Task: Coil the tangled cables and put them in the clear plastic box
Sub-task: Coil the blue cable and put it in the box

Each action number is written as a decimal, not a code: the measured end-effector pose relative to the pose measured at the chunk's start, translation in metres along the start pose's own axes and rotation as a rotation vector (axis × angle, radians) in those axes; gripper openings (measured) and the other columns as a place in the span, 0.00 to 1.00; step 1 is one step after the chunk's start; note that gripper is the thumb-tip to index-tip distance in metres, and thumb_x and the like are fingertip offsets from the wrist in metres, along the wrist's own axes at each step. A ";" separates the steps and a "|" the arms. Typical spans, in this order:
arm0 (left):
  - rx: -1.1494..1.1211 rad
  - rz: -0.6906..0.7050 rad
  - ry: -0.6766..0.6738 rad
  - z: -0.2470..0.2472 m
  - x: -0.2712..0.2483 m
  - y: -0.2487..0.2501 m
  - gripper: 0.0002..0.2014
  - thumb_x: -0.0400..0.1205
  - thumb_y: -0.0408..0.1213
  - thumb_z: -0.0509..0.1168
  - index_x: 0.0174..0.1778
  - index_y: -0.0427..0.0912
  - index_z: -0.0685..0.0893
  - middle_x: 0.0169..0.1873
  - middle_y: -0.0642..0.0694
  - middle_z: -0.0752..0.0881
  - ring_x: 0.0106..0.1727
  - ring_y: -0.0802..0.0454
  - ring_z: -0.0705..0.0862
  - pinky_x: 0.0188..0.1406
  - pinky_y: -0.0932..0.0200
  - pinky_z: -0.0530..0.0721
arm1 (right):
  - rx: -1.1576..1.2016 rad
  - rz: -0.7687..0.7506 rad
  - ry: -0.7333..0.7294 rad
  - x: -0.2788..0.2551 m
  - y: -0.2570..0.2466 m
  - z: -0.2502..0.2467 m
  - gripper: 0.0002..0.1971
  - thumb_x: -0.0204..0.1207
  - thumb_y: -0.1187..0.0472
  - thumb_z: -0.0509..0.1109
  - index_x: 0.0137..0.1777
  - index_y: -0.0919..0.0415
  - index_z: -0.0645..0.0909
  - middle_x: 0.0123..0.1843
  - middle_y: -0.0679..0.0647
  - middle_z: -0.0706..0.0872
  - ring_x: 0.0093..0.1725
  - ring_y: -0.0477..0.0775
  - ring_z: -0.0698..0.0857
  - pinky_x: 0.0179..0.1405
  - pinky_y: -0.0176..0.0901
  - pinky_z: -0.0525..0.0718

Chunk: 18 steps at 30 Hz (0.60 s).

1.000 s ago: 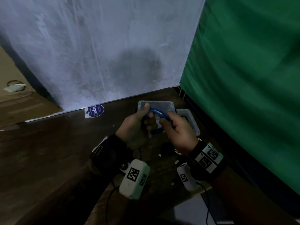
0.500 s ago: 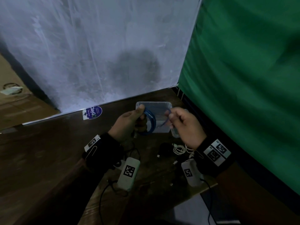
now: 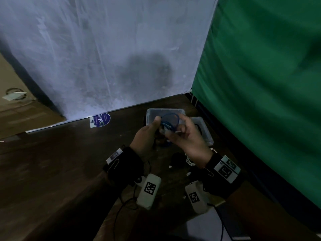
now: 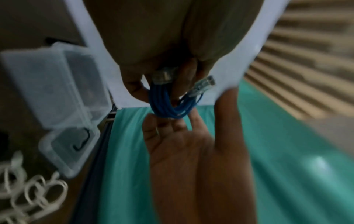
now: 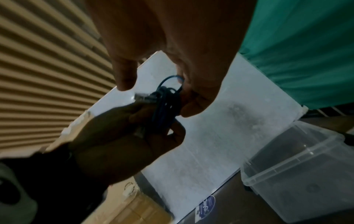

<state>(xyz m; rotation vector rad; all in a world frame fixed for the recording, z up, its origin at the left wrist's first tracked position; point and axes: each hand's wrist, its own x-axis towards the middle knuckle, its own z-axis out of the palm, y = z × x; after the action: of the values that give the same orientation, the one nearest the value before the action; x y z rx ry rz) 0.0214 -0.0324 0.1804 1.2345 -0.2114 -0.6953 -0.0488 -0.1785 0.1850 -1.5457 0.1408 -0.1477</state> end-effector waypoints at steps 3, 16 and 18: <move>0.035 0.054 -0.011 0.011 -0.002 -0.005 0.20 0.86 0.50 0.56 0.59 0.39 0.85 0.49 0.42 0.91 0.50 0.46 0.90 0.46 0.54 0.87 | 0.014 0.015 0.083 0.001 0.004 0.005 0.42 0.58 0.43 0.86 0.70 0.52 0.72 0.62 0.59 0.87 0.62 0.58 0.87 0.64 0.64 0.84; 0.134 0.087 -0.131 0.015 -0.007 -0.016 0.20 0.77 0.49 0.71 0.58 0.37 0.84 0.48 0.37 0.87 0.49 0.42 0.85 0.54 0.43 0.82 | -0.331 -0.171 0.156 0.002 -0.006 -0.005 0.13 0.83 0.45 0.64 0.40 0.49 0.76 0.33 0.44 0.82 0.35 0.42 0.83 0.38 0.45 0.82; 0.231 0.094 -0.110 0.012 -0.006 -0.016 0.14 0.78 0.44 0.72 0.53 0.39 0.85 0.45 0.40 0.88 0.46 0.46 0.86 0.50 0.46 0.83 | -0.314 -0.187 0.127 0.003 -0.008 -0.005 0.10 0.83 0.51 0.67 0.40 0.52 0.78 0.32 0.42 0.83 0.35 0.41 0.84 0.40 0.42 0.84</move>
<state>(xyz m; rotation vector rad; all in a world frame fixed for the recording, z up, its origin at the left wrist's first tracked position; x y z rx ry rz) 0.0046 -0.0405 0.1708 1.3980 -0.4485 -0.6716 -0.0472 -0.1844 0.1933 -1.8627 0.1239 -0.3874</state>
